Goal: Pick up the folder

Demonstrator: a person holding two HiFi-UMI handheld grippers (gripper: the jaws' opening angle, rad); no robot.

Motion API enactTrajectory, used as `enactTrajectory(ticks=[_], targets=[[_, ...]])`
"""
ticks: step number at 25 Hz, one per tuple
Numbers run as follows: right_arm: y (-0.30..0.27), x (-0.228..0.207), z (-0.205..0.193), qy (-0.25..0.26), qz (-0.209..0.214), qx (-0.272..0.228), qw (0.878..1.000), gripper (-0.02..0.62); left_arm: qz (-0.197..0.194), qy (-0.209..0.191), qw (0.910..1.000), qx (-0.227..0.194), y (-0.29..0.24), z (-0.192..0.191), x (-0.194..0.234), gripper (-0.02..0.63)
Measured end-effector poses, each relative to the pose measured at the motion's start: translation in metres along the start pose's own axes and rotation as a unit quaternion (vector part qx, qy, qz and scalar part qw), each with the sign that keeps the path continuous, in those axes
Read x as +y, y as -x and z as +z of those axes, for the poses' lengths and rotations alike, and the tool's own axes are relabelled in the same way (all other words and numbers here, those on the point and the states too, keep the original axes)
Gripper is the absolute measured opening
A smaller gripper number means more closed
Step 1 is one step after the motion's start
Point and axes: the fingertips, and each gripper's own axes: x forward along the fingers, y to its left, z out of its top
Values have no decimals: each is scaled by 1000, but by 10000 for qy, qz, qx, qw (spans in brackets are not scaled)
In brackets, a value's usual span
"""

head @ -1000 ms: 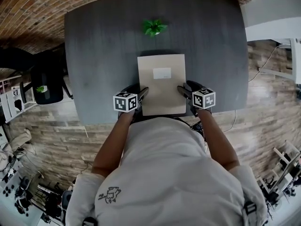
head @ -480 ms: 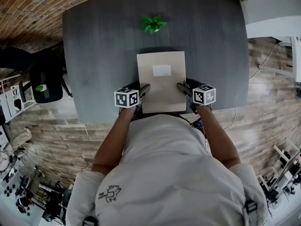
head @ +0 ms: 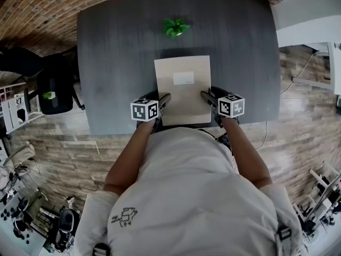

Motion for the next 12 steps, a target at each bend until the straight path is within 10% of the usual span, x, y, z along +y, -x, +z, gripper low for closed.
enactTrajectory(ticks=[12], targets=[[40, 28, 23, 375, 53, -649, 9972, 238, 185, -447, 9968, -639, 41, 24, -37, 265]])
